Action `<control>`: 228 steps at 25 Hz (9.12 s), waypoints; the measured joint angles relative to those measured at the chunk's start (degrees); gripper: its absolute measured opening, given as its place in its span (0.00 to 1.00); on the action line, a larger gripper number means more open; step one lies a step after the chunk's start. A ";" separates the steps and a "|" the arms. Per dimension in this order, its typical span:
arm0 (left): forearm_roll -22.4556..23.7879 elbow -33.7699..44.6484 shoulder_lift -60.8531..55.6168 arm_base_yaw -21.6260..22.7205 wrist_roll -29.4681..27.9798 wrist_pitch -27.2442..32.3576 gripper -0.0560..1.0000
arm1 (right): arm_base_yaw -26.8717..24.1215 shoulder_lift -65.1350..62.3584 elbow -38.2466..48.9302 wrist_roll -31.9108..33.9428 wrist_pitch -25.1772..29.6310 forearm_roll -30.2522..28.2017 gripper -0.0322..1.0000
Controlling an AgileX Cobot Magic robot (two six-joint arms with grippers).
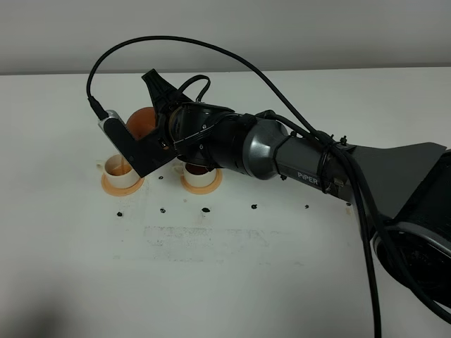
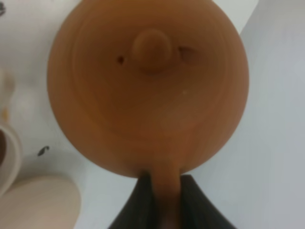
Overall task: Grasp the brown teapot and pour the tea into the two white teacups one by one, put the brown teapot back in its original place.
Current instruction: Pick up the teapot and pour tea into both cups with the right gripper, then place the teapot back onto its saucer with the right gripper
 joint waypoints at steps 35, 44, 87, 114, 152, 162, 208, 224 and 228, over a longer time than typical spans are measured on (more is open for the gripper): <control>0.00 0.00 0.00 0.00 0.00 0.00 0.20 | 0.00 0.00 0.00 0.00 -1.60 -2.33 0.11; 0.00 0.00 0.00 0.00 0.00 0.00 0.20 | 0.00 0.00 0.00 0.00 -1.77 -3.20 0.11; 0.00 0.00 0.00 0.00 0.00 0.00 0.20 | 0.00 0.00 0.00 0.00 -3.00 -10.97 0.11; 0.02 0.00 0.00 0.00 0.00 0.00 0.20 | 0.00 0.00 0.05 -0.16 -3.53 -14.39 0.11; 0.22 0.00 0.00 0.00 0.00 0.00 0.20 | -0.67 -1.81 -1.69 -3.21 -1.90 13.82 0.11; 0.22 0.00 0.00 0.00 0.00 0.00 0.20 | -1.95 -4.23 -7.99 -0.34 14.14 39.81 0.11; 0.00 0.00 0.00 0.00 0.00 0.00 0.20 | -4.59 -18.91 15.41 15.60 5.06 59.66 0.11; 0.00 0.00 0.00 0.00 0.00 0.00 0.20 | -20.83 -13.02 13.03 16.63 2.68 59.93 0.11; 0.00 0.00 0.00 0.00 0.00 0.00 0.20 | -21.18 -9.75 12.99 16.63 1.67 60.70 0.11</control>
